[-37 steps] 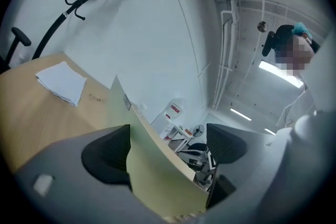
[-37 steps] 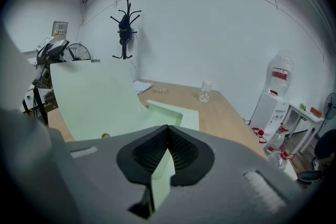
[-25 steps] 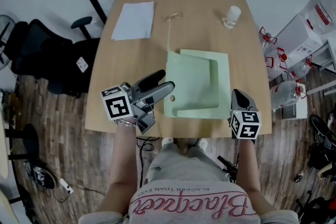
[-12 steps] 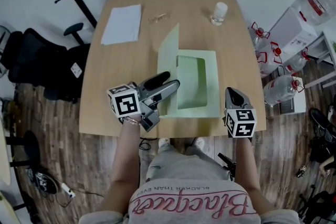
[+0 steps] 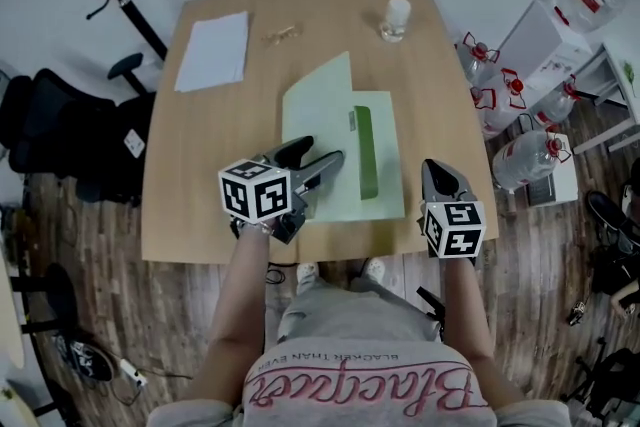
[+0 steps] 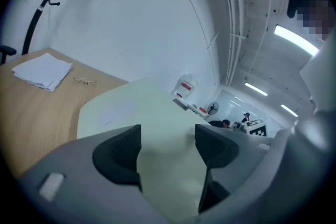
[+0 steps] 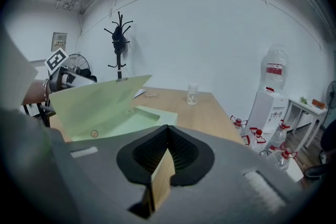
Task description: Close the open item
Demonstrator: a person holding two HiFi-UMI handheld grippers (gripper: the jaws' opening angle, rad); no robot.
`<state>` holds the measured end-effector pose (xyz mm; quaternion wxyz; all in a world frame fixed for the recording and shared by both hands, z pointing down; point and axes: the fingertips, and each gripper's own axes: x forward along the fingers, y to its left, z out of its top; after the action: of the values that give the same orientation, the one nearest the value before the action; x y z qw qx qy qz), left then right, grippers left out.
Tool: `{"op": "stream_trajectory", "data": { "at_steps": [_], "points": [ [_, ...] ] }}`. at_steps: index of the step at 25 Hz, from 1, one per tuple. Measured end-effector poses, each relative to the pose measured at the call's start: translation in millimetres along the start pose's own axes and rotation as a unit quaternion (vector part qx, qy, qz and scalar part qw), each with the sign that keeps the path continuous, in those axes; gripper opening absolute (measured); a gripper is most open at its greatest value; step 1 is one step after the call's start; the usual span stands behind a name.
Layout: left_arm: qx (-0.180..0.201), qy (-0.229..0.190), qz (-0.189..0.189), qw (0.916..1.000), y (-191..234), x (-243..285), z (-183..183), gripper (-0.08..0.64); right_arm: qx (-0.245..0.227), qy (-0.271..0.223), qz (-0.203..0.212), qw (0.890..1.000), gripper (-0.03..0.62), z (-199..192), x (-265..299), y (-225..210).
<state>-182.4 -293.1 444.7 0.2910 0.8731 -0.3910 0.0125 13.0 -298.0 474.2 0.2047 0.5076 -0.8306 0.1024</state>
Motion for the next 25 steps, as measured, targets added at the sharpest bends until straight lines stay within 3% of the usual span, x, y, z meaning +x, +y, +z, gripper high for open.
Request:
{"op": "stream_trajectory", "data": {
  "at_steps": [4, 9, 12, 25],
  "points": [
    [0.047, 0.041, 0.055, 0.9966, 12, 14, -15, 0.322, 0.002, 0.0, -0.006, 1.0, 0.003, -2, -6, -8],
    [0.104, 0.085, 0.105, 0.9855, 22, 31, -33, 0.351, 0.001, 0.006, -0.012, 1.0, 0.003, -8, -11, -19],
    [0.124, 0.103, 0.115, 0.9802, 22, 44, -45, 0.348, 0.001, 0.011, -0.014, 1.0, 0.003, -12, -15, -26],
    [0.147, 0.173, 0.136, 0.9642, 21, 79, -76, 0.33, 0.002, 0.018, -0.006, 1.0, 0.003, -20, -19, -42]
  ]
}}
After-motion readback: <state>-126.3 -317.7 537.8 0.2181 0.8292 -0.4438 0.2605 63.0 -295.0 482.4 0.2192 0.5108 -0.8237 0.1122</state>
